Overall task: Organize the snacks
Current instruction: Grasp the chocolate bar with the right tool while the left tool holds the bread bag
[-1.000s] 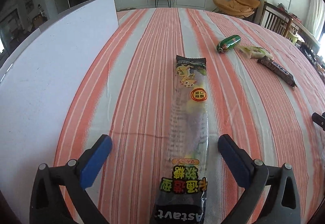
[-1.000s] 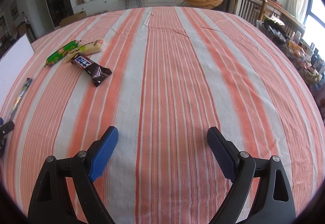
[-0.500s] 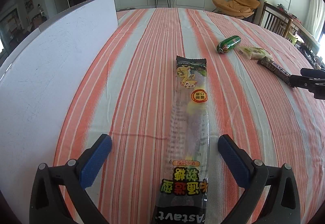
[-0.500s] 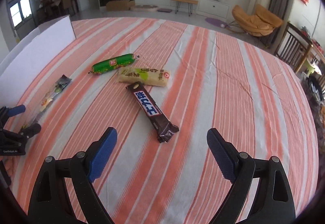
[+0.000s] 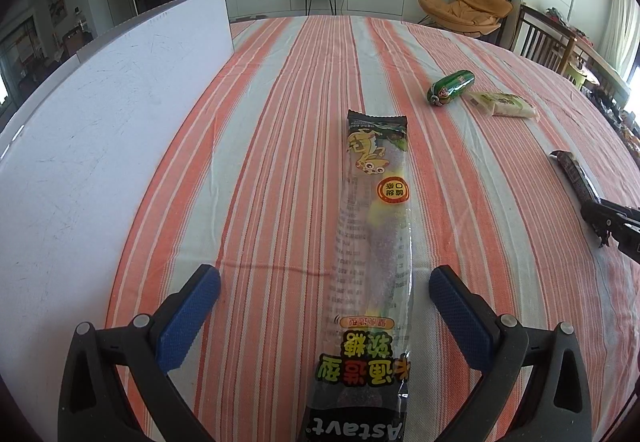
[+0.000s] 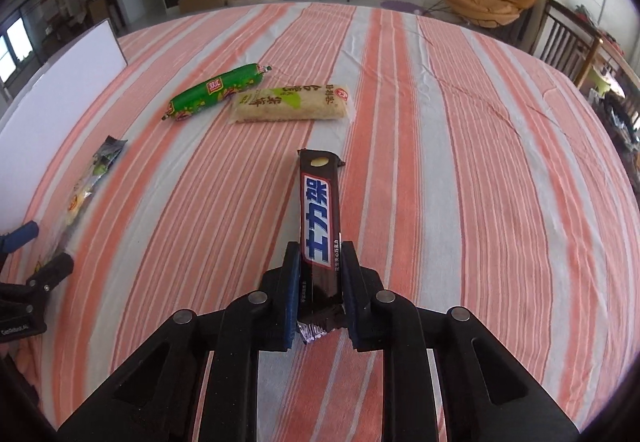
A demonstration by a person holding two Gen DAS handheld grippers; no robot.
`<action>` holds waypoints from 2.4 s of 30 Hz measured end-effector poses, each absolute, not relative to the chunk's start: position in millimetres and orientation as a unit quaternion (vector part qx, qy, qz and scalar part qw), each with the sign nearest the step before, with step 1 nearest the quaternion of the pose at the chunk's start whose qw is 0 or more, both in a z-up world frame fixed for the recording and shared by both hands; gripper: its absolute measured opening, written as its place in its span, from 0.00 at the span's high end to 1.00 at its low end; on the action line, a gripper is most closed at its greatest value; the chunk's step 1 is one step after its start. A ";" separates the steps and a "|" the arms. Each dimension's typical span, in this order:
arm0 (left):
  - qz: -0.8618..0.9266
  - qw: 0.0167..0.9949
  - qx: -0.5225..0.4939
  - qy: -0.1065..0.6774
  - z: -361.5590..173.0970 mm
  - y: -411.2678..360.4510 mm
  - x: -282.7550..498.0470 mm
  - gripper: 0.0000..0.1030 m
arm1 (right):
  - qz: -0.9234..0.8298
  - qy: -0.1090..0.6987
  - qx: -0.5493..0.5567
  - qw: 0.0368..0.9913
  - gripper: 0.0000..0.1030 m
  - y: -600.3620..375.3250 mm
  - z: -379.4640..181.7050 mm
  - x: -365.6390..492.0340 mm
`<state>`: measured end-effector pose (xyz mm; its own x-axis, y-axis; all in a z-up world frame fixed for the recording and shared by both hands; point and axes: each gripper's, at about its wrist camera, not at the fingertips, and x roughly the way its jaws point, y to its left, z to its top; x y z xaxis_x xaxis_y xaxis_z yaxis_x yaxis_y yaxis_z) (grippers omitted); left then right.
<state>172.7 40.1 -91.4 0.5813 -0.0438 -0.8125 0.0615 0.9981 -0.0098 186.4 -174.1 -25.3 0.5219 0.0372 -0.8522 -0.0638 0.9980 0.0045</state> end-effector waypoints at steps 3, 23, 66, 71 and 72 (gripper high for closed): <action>-0.030 0.889 0.010 0.457 -91.3 40.1 172.7 0.00 | 0.027 0.474 -0.015 0.880 0.80 -151.7 -25.6 143.8; -0.030 0.889 0.009 0.457 -91.1 40.0 172.4 0.00 | 0.101 0.459 -0.049 0.881 0.15 -115.1 -30.5 142.0; -0.030 0.889 0.009 0.457 -90.5 40.2 172.0 0.00 | 0.100 0.459 -0.049 0.881 0.13 -114.5 -30.3 141.9; -0.037 0.888 0.011 0.458 -90.2 39.9 170.8 0.00 | 0.100 0.459 -0.049 0.881 0.13 -114.6 -30.5 142.1; -0.043 0.886 0.015 0.462 -89.8 39.8 171.1 0.00 | 0.100 0.459 -0.048 0.881 0.12 -114.7 -30.5 142.2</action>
